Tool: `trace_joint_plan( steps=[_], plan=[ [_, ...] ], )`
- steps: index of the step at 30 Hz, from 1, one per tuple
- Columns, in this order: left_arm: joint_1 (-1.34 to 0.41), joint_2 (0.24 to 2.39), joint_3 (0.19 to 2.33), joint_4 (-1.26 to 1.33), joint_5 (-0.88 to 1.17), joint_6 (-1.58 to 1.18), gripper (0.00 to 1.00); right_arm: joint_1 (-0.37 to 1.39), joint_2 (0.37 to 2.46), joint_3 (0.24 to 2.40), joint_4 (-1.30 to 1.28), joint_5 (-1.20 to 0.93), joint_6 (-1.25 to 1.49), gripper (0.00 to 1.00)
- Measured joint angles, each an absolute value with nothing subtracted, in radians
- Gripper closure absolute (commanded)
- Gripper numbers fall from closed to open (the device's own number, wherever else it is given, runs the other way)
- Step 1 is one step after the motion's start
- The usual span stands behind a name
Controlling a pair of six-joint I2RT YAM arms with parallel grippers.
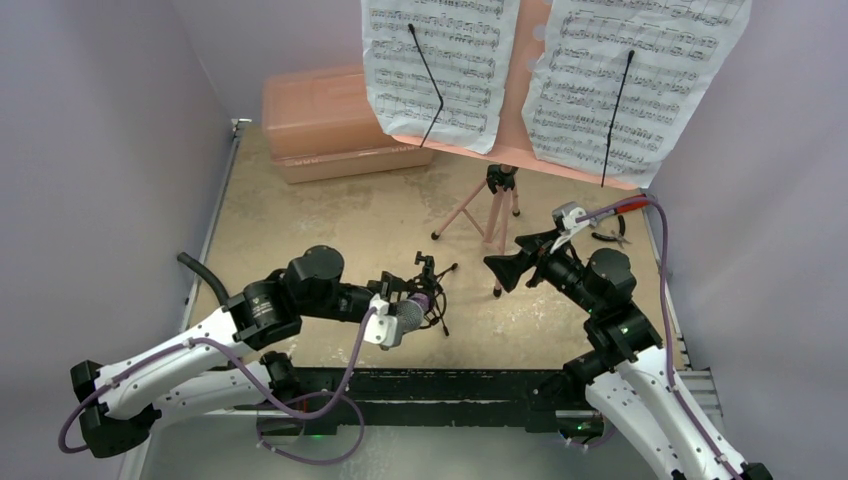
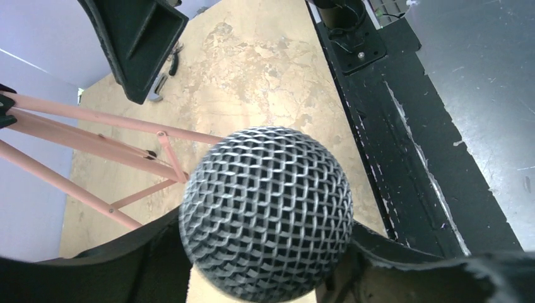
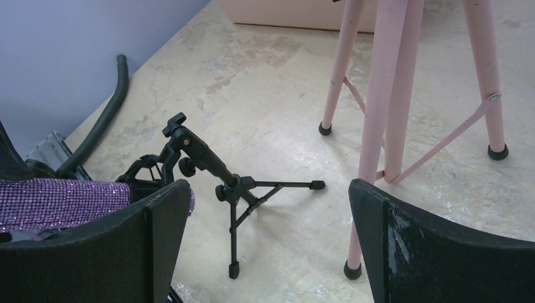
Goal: Set up the instrument practice props
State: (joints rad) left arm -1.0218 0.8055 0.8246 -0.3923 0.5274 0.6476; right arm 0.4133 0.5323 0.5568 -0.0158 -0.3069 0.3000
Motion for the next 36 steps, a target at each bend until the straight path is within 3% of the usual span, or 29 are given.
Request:
trace_joint_plan(
  steps=[6,20,28,36],
  plan=[
    [-1.022,0.801,0.861,-0.408,0.535,0.639,0.33,0.413,0.543,0.557,-0.008,-0.307,0.3,0.02],
    [-1.022,0.834,0.999,-0.446,0.633,0.609,0.34,0.413,0.55,0.557,-0.001,-0.307,0.301,0.02],
    [-1.022,0.894,1.064,-0.45,0.713,0.584,0.46,0.413,0.563,0.557,0.005,-0.307,0.303,0.02],
    [-1.022,0.906,1.073,-0.438,0.716,0.569,0.64,0.413,0.563,0.557,0.005,-0.307,0.303,0.02]
  ],
)
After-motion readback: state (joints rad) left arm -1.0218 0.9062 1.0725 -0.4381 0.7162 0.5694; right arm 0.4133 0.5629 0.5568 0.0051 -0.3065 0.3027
